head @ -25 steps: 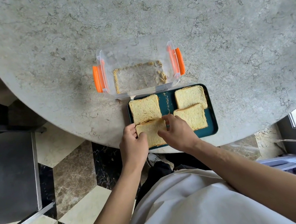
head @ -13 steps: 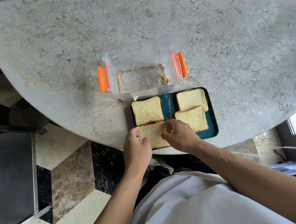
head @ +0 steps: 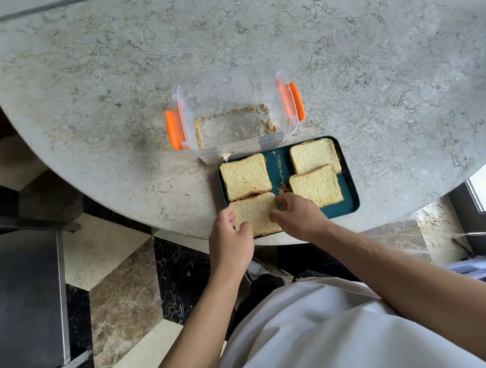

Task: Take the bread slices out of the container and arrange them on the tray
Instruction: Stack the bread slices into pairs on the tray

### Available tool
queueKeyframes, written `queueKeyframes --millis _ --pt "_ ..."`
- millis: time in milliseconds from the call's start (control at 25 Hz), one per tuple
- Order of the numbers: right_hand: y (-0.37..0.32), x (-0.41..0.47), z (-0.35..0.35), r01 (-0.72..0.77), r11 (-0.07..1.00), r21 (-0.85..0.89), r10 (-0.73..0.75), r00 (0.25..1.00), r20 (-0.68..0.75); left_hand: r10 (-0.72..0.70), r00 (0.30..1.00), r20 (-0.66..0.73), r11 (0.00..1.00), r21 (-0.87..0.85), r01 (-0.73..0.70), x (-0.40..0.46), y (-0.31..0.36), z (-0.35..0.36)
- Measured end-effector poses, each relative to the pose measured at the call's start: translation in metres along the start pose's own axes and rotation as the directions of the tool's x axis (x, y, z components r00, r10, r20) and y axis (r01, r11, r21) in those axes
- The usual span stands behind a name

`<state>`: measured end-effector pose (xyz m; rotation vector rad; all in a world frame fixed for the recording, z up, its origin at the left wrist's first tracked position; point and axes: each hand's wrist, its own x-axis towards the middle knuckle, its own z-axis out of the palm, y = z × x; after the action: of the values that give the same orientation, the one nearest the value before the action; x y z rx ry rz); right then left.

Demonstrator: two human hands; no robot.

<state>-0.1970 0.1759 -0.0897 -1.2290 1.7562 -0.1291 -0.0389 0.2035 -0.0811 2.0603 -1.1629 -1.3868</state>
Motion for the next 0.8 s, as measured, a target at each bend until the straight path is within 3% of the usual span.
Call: queueKeyframes --millis 320,600,800 --pt "0.026 -0.012 -0.025 0.034 0.992 0.125 -0.009 0.981 -0.196 0.083 0.995 0.047 0.995 0.059 -0.086 -0.001 0.014 0.011" --pt "0.052 0.009 -0.085 0.047 0.992 0.113 -0.004 0.935 -0.355 0.047 0.991 0.127 0.999 -0.02 -0.045 0.015 0.05 0.054" --pt "0.067 0.025 -0.107 0.015 0.998 0.063 0.002 0.964 -0.265 -0.041 0.993 0.11 0.998 -0.052 0.046 0.035 0.078 0.092"
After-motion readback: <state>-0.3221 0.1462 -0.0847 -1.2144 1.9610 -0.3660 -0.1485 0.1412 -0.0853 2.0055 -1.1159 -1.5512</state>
